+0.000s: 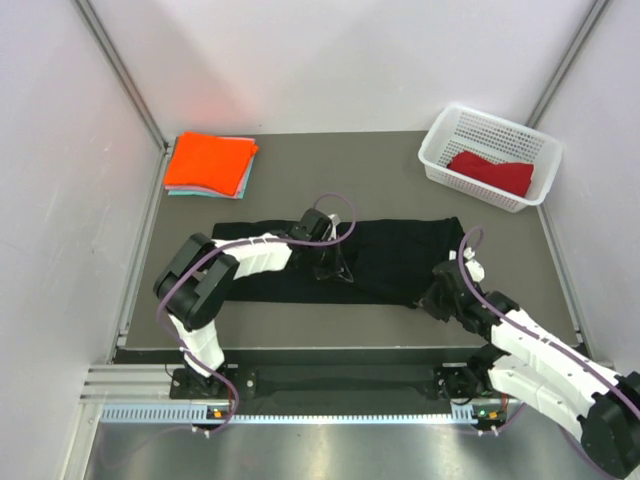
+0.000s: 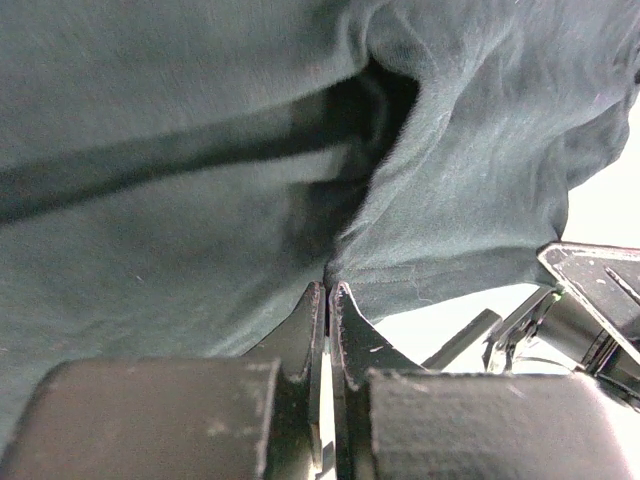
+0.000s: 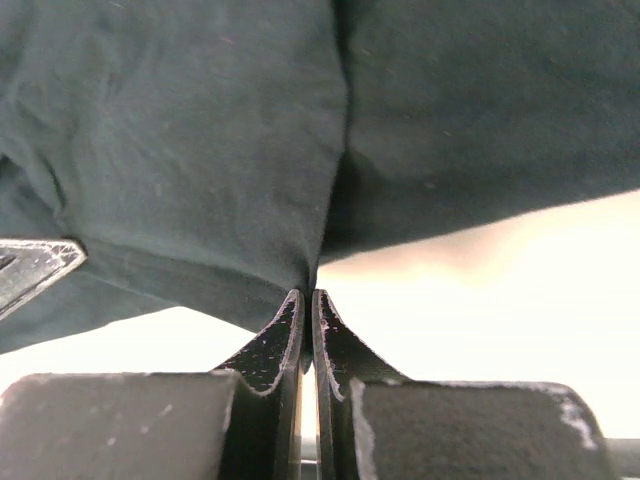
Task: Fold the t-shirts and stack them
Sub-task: Fold the tshirt
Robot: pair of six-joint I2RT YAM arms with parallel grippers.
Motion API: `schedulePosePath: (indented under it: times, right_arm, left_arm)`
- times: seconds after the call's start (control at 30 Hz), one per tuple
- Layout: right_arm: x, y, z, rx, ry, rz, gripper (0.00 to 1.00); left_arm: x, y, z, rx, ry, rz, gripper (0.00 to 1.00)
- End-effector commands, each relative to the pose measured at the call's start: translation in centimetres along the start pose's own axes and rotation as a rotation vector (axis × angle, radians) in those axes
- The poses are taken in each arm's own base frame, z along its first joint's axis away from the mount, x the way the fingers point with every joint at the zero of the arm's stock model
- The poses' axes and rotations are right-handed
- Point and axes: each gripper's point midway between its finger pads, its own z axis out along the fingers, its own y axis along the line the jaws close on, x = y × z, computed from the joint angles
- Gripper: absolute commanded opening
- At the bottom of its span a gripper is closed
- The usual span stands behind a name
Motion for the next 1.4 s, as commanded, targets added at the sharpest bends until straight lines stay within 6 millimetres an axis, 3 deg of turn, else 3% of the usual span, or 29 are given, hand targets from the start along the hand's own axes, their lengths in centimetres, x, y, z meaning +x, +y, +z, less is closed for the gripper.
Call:
schedulePosePath:
  times: [0.0, 0.33, 0.53, 0.67, 0.8, 1.03, 1.37]
  right_arm:
    - [0.8, -1.3, -0.1, 0.027, 0.02, -0.041, 0.0]
    - [0.3, -0.8, -0.5, 0.001, 0.001, -0.094, 0.0]
    - [-0.7, -0.2, -0.4, 0.012, -0.025, -0.132, 0.0]
    - [-1.1, 0.5, -0.3, 0.026, -0.025, -0.165, 0.0]
    - [-1.6, 1.6, -0.1, 0.022, -0.021, -0.194, 0.0]
    - [-4.5, 4.5, -0.1, 0.006, -0.059, -0.226, 0.0]
    - [-7.7, 7.6, 3.0, 0.029, -0.03, -0.278, 0.0]
  left_arm:
    - [0.4, 0.2, -0.9, -0.028, -0.026, -0.007, 0.0]
    - [2.0, 0.4, -0.6, -0.041, -0.017, -0.047, 0.0]
    - [1.4, 0.1, -0.6, -0.055, -0.019, -0.046, 0.0]
    - [1.1, 0.6, -0.8, -0.106, -0.015, -0.022, 0.16]
    - [-1.1, 0.2, -2.0, -0.159, -0.065, 0.026, 0.23]
    - [-5.2, 0.8, -4.4, -0.202, -0.144, 0.048, 0.25]
    - [-7.8, 1.9, -5.6, -0.146, -0.175, 0.04, 0.26]
